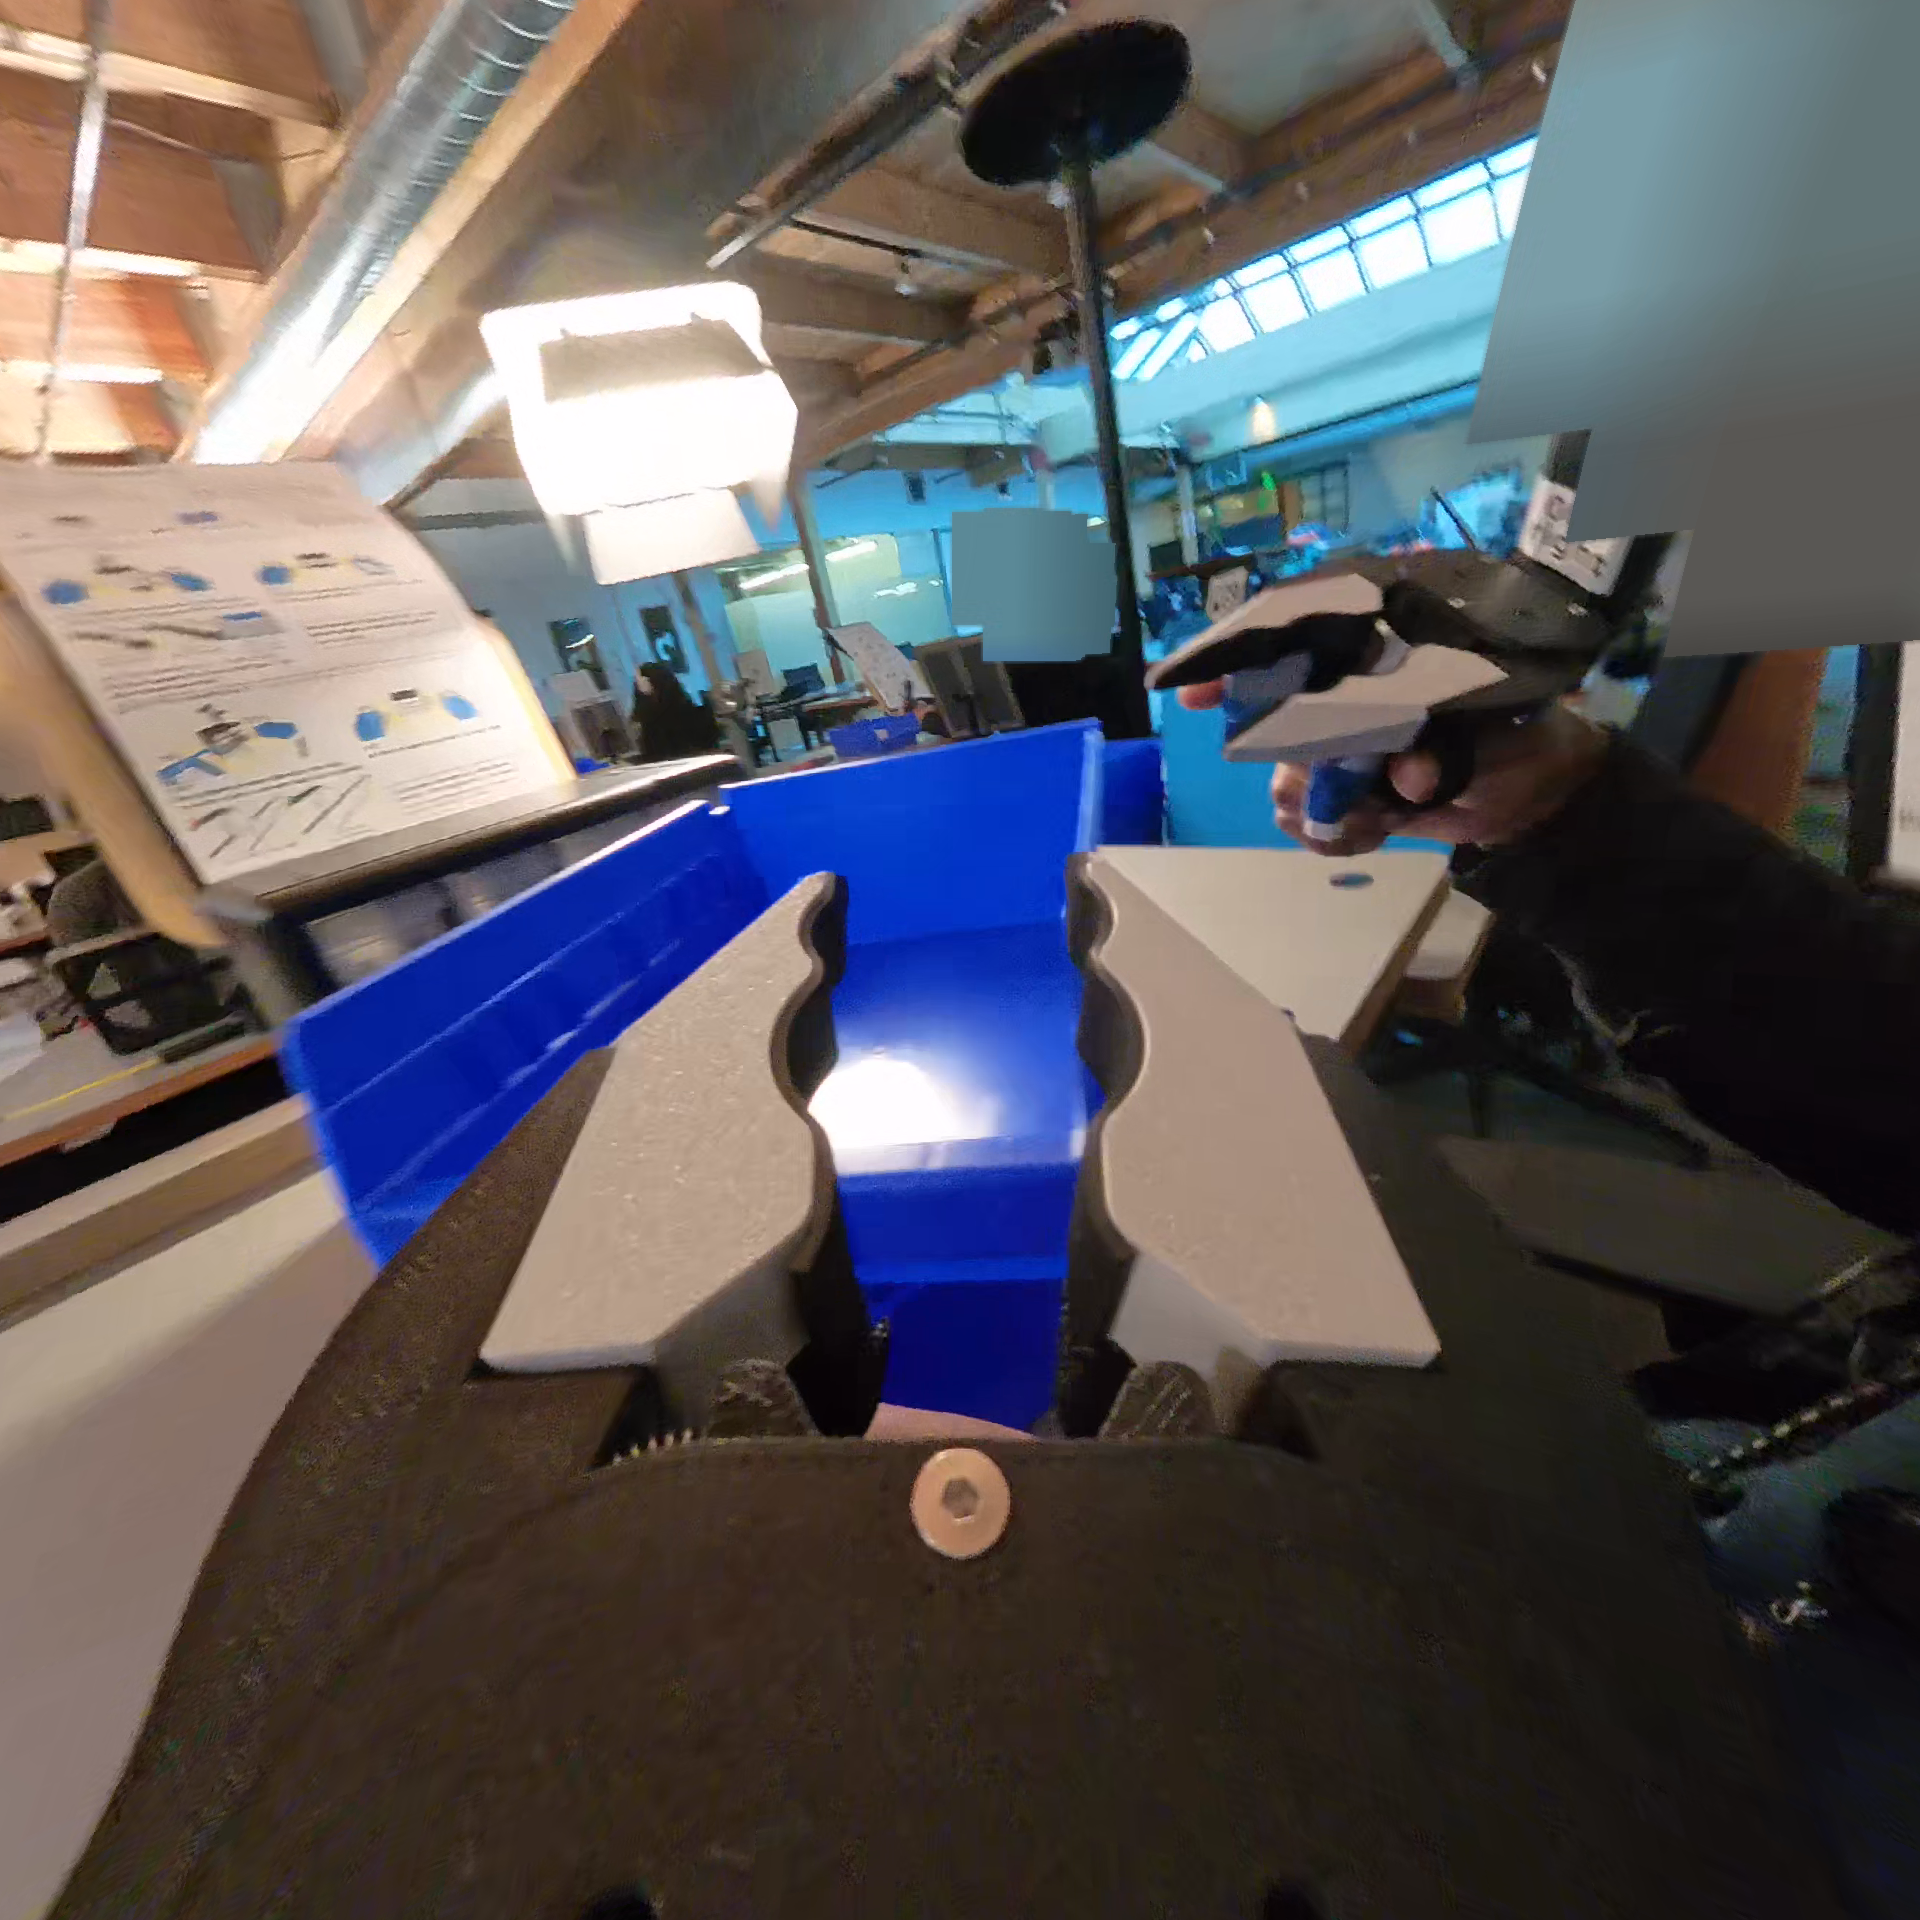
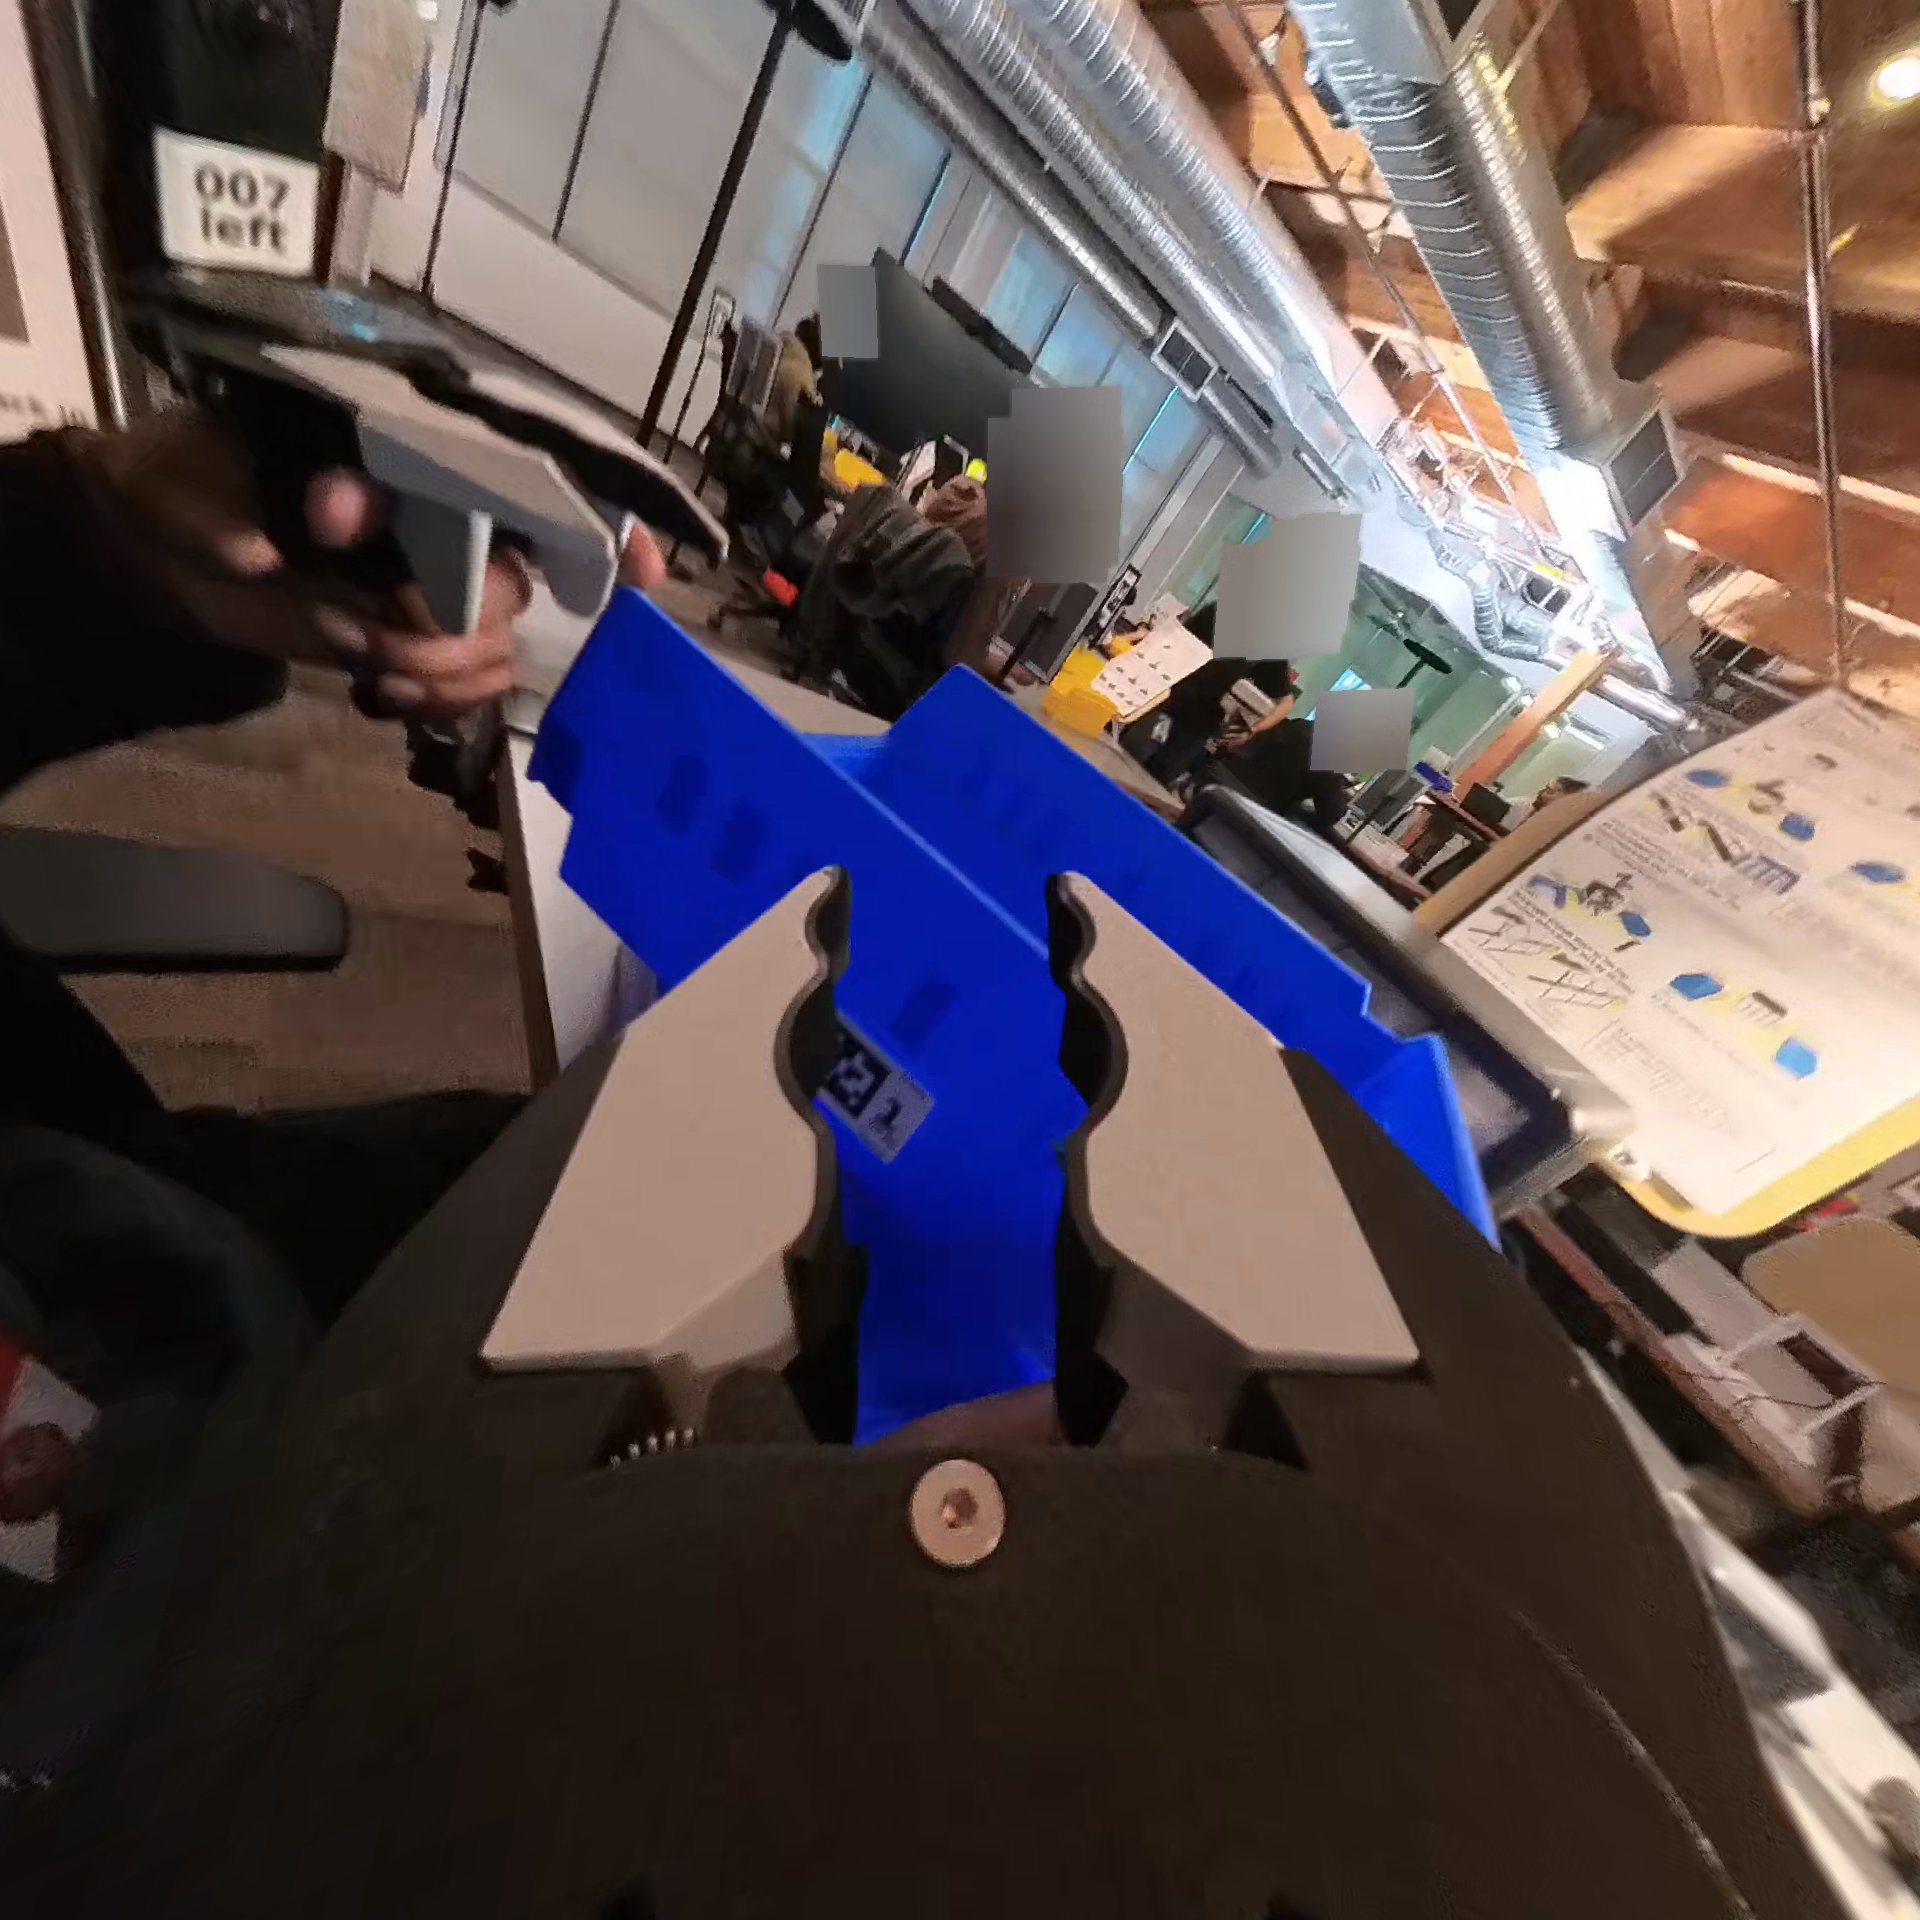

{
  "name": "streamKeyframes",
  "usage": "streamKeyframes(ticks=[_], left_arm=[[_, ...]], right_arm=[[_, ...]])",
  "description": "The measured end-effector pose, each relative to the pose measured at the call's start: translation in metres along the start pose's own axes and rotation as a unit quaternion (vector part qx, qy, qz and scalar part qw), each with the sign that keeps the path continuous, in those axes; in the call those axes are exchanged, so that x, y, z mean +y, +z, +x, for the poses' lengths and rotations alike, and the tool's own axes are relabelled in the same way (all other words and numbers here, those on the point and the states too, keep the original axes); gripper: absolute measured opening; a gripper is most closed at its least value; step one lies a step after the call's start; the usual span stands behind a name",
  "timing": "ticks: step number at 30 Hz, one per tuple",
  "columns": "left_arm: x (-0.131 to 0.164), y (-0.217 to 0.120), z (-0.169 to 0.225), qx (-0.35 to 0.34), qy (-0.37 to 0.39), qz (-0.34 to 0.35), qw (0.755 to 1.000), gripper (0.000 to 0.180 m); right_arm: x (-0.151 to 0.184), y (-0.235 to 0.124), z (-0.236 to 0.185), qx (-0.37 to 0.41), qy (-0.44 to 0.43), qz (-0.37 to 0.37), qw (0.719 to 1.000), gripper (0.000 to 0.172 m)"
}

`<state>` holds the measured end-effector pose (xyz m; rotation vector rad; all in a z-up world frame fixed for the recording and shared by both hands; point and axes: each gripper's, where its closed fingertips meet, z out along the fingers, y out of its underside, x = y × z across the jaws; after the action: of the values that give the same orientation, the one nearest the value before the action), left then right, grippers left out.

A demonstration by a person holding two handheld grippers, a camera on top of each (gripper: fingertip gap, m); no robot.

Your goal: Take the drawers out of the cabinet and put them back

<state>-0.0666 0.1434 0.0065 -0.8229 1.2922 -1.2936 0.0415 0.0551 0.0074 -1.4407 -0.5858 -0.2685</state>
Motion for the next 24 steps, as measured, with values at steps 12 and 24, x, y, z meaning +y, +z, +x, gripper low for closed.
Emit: streamKeyframes(ticks=[12, 24], left_arm=[[0.126, -0.035, -0.11, -0.114, -0.193, -0.254, 0.941, 0.058], [0.164, -0.018, -0.103, -0.073, -0.202, -0.321, 0.922, 0.033]], right_arm=[[0.023, 0.035, 0.008, -0.172, -0.025, -0.2, 0.964, 0.069], [0.052, 0.054, -0.01, -0.246, -0.048, -0.312, 0.916, 0.043]])
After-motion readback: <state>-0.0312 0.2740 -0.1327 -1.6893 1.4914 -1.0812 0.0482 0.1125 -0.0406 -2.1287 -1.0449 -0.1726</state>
